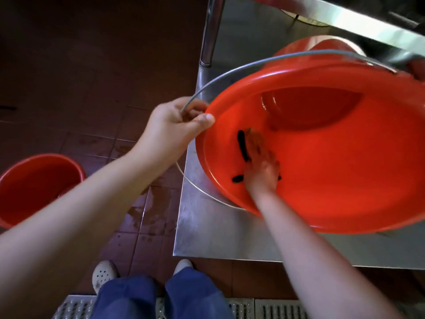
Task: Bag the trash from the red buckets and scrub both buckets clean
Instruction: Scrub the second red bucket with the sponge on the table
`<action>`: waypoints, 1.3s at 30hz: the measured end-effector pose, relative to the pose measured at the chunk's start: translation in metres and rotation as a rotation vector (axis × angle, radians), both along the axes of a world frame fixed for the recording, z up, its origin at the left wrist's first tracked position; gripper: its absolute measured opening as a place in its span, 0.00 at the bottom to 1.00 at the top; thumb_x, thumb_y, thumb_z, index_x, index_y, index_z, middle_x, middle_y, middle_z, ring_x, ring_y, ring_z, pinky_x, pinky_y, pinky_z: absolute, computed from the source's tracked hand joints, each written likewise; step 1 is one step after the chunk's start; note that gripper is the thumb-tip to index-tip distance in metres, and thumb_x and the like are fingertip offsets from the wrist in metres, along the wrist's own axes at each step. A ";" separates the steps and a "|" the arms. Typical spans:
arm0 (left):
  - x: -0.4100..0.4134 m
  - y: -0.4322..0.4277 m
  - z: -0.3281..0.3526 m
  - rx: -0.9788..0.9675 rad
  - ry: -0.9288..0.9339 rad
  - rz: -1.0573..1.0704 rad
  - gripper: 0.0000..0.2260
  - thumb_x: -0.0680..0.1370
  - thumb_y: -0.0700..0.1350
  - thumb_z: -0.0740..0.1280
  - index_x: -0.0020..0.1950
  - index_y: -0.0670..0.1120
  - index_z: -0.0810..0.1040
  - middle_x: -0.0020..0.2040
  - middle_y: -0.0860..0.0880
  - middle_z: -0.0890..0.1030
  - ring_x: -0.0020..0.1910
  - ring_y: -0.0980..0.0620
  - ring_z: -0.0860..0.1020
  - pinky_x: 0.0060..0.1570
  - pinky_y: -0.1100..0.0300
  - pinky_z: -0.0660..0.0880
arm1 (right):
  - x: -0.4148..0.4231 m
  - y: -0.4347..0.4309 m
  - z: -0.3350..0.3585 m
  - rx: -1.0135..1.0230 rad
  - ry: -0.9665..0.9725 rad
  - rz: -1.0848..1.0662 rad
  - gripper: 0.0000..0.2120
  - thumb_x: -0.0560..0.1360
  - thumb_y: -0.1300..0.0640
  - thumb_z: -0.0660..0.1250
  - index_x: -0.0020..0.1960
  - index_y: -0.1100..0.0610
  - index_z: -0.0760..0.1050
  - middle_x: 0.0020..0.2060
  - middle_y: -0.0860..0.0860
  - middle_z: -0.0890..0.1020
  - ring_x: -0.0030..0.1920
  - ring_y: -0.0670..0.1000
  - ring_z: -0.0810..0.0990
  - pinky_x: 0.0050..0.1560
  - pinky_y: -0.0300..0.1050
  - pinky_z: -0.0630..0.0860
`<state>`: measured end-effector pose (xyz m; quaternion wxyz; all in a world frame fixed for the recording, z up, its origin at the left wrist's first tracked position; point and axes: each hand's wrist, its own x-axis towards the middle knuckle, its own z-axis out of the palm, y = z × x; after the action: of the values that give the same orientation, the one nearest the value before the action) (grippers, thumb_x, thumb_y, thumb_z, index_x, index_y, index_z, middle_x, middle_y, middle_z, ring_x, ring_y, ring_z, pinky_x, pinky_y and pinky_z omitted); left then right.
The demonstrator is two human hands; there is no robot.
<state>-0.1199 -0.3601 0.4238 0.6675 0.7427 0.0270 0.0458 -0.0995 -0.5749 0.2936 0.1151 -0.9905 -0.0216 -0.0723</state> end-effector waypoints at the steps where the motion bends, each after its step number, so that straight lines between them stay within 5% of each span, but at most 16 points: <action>1: 0.004 0.001 0.008 0.028 -0.027 -0.040 0.03 0.74 0.40 0.71 0.47 0.45 0.80 0.35 0.52 0.76 0.32 0.64 0.73 0.36 0.71 0.71 | 0.017 -0.015 0.002 -0.080 0.044 -0.014 0.32 0.73 0.59 0.54 0.76 0.43 0.56 0.75 0.47 0.60 0.68 0.58 0.69 0.62 0.54 0.69; 4: 0.014 0.003 0.021 0.036 -0.090 -0.069 0.07 0.72 0.39 0.72 0.49 0.42 0.81 0.37 0.50 0.80 0.34 0.63 0.76 0.38 0.70 0.73 | 0.059 -0.052 0.018 -0.328 0.212 -0.072 0.35 0.75 0.63 0.57 0.77 0.43 0.51 0.77 0.49 0.55 0.63 0.63 0.70 0.58 0.55 0.69; 8: 0.009 -0.004 -0.006 -0.172 -0.048 0.150 0.09 0.70 0.37 0.74 0.48 0.46 0.81 0.41 0.51 0.83 0.39 0.59 0.81 0.43 0.65 0.77 | 0.078 -0.068 0.019 -0.388 0.288 -0.085 0.34 0.77 0.60 0.58 0.78 0.47 0.47 0.77 0.54 0.51 0.67 0.65 0.66 0.61 0.57 0.67; 11: -0.016 -0.019 -0.046 -0.261 0.136 0.221 0.06 0.72 0.39 0.72 0.45 0.48 0.79 0.37 0.55 0.82 0.37 0.61 0.79 0.45 0.63 0.76 | 0.077 -0.062 0.009 -0.235 0.341 -0.137 0.38 0.77 0.57 0.63 0.77 0.46 0.42 0.77 0.53 0.45 0.72 0.64 0.59 0.65 0.58 0.64; 15: -0.026 -0.029 -0.061 -0.295 0.146 0.168 0.06 0.74 0.48 0.68 0.40 0.48 0.75 0.31 0.58 0.77 0.34 0.60 0.74 0.38 0.67 0.72 | 0.045 -0.018 0.005 0.008 0.289 -0.074 0.38 0.77 0.58 0.63 0.78 0.51 0.42 0.77 0.54 0.42 0.77 0.58 0.44 0.73 0.55 0.53; 20: -0.020 -0.022 -0.047 -0.324 0.144 0.153 0.08 0.76 0.47 0.68 0.39 0.48 0.74 0.36 0.44 0.74 0.35 0.50 0.72 0.35 0.63 0.72 | -0.046 0.053 0.019 0.351 0.128 0.014 0.37 0.70 0.55 0.56 0.75 0.42 0.45 0.77 0.52 0.50 0.67 0.57 0.62 0.62 0.50 0.60; 22: -0.019 -0.022 -0.036 -0.295 0.152 0.144 0.09 0.77 0.47 0.67 0.38 0.46 0.74 0.37 0.42 0.73 0.35 0.49 0.72 0.31 0.63 0.72 | -0.046 0.044 0.017 0.461 0.039 0.018 0.36 0.67 0.57 0.56 0.75 0.43 0.55 0.76 0.52 0.58 0.66 0.58 0.65 0.63 0.49 0.61; 25: -0.012 -0.018 -0.010 -0.288 0.158 0.182 0.11 0.75 0.50 0.69 0.36 0.48 0.74 0.33 0.46 0.74 0.31 0.50 0.72 0.29 0.60 0.70 | -0.001 0.007 0.015 0.288 0.015 0.033 0.36 0.69 0.61 0.58 0.74 0.42 0.58 0.75 0.45 0.60 0.71 0.51 0.65 0.67 0.48 0.67; 29: -0.003 -0.011 0.034 -0.075 0.059 0.174 0.15 0.73 0.56 0.70 0.37 0.46 0.74 0.33 0.48 0.75 0.33 0.52 0.73 0.33 0.56 0.71 | 0.054 -0.042 0.028 -0.091 0.381 -0.029 0.32 0.78 0.52 0.61 0.75 0.37 0.49 0.76 0.40 0.52 0.72 0.53 0.63 0.65 0.54 0.68; 33: 0.000 -0.015 0.082 0.211 -0.025 0.133 0.22 0.71 0.61 0.69 0.40 0.42 0.74 0.33 0.46 0.79 0.32 0.50 0.76 0.34 0.49 0.76 | 0.055 -0.045 0.049 -0.247 0.498 0.296 0.45 0.73 0.49 0.70 0.77 0.47 0.43 0.77 0.49 0.43 0.77 0.56 0.46 0.73 0.50 0.58; 37: 0.001 -0.018 0.136 0.444 -0.141 0.198 0.18 0.71 0.63 0.67 0.43 0.47 0.73 0.36 0.51 0.77 0.36 0.51 0.76 0.38 0.47 0.77 | 0.023 -0.010 0.063 -0.281 0.525 0.458 0.41 0.75 0.46 0.67 0.78 0.53 0.46 0.77 0.53 0.48 0.76 0.57 0.50 0.73 0.49 0.56; 39: 0.001 -0.016 0.157 0.576 -0.170 0.231 0.19 0.71 0.63 0.66 0.46 0.48 0.72 0.38 0.53 0.76 0.37 0.54 0.75 0.39 0.50 0.76 | 0.009 0.002 0.074 -0.169 0.609 0.453 0.33 0.77 0.52 0.66 0.77 0.54 0.55 0.76 0.52 0.56 0.73 0.57 0.60 0.68 0.49 0.66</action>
<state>-0.1186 -0.3760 0.5803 0.4199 0.8867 0.0414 0.1890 -0.0906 -0.5732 0.3679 0.0471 -0.9427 -0.2105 0.2545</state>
